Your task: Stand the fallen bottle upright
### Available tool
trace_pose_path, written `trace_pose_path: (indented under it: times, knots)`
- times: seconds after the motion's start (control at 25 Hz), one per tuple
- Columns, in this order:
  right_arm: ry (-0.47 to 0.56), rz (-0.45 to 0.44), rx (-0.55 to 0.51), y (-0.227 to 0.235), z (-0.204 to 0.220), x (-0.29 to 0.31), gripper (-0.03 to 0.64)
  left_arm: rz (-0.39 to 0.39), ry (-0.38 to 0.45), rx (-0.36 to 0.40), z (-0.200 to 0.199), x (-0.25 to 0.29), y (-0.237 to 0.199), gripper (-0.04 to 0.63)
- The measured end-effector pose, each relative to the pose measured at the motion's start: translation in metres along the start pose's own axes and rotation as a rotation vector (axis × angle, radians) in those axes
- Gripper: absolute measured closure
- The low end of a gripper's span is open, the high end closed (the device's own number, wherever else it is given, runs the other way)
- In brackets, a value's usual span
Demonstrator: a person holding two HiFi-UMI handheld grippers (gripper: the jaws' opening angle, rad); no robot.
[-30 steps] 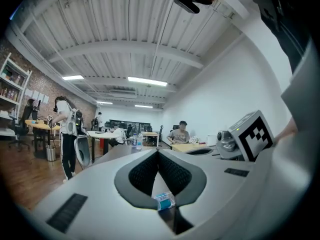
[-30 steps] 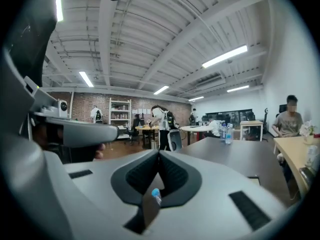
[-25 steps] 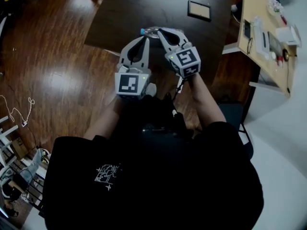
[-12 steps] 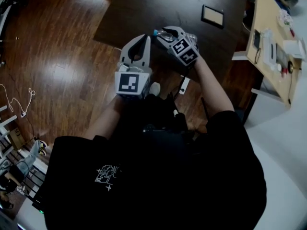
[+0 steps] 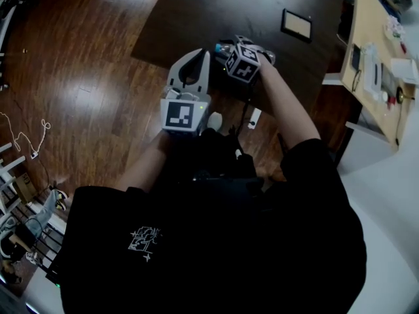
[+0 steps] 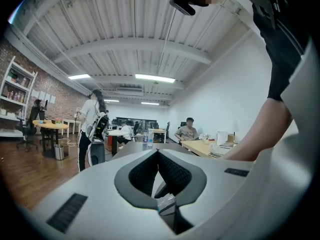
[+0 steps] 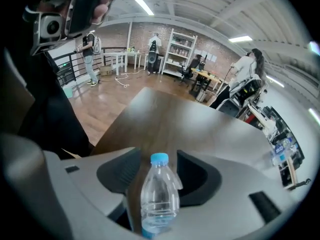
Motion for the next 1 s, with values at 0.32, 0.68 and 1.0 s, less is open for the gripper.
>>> trace_pose_path:
  times: [0.32,0.68,1.0]
  knots:
    - [-0.044,-0.016,-0.044,-0.001,0.0,0.017,0.359,0.045,-0.024,0.008,0.01,0.013,0.013,0.589]
    - [-0.059,0.036,-0.11,0.001,-0.005,0.022,0.477,0.042,-0.037,-0.005,0.018,0.022,0.012,0.589]
    - [-0.093,0.032,-0.144,-0.001,0.002,0.029,0.453,0.023,-0.037,-0.002,0.018,0.021,0.007,0.589]
Point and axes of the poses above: the fingertips, and each gripper's own axes: x forward along the fingers, y to its right, z out of its underside, the point moved 2 cm from there along -x, backward along the fingers
